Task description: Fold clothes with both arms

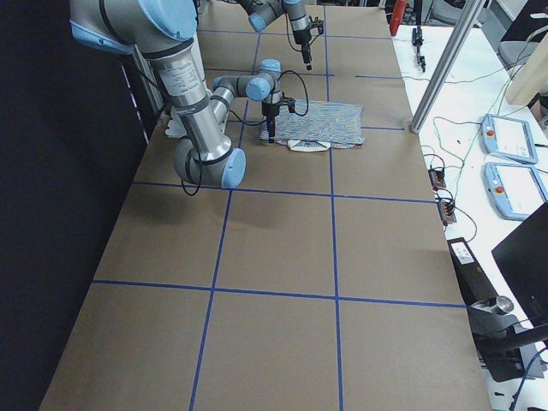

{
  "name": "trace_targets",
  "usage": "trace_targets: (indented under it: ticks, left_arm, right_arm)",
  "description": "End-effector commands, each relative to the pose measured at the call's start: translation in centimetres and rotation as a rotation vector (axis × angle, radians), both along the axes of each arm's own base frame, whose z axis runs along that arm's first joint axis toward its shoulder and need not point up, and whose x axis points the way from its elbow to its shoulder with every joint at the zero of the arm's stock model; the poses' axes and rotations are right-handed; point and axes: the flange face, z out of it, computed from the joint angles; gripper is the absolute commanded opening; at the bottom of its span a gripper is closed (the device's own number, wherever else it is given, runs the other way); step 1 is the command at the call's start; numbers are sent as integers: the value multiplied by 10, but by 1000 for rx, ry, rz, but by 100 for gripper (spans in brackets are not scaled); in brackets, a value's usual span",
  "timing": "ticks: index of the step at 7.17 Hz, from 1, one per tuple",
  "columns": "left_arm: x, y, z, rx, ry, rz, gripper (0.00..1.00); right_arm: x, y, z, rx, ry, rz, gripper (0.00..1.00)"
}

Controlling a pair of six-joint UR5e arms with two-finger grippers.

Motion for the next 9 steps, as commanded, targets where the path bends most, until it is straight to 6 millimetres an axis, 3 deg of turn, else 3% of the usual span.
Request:
trace_targets:
  ticks: [1,6,9]
  left_arm:
    - [6,4,1,-7,0,7,100]
    - [9,8,-1,-11,8,11,100]
    - [12,9,-2,-16,10,14,100]
  right_arm:
    - [0,0,4,-2,7,-1,100]
    - [17,-11,19,2,40,-9,100]
    - [46,-9,28,13,57,-31,100]
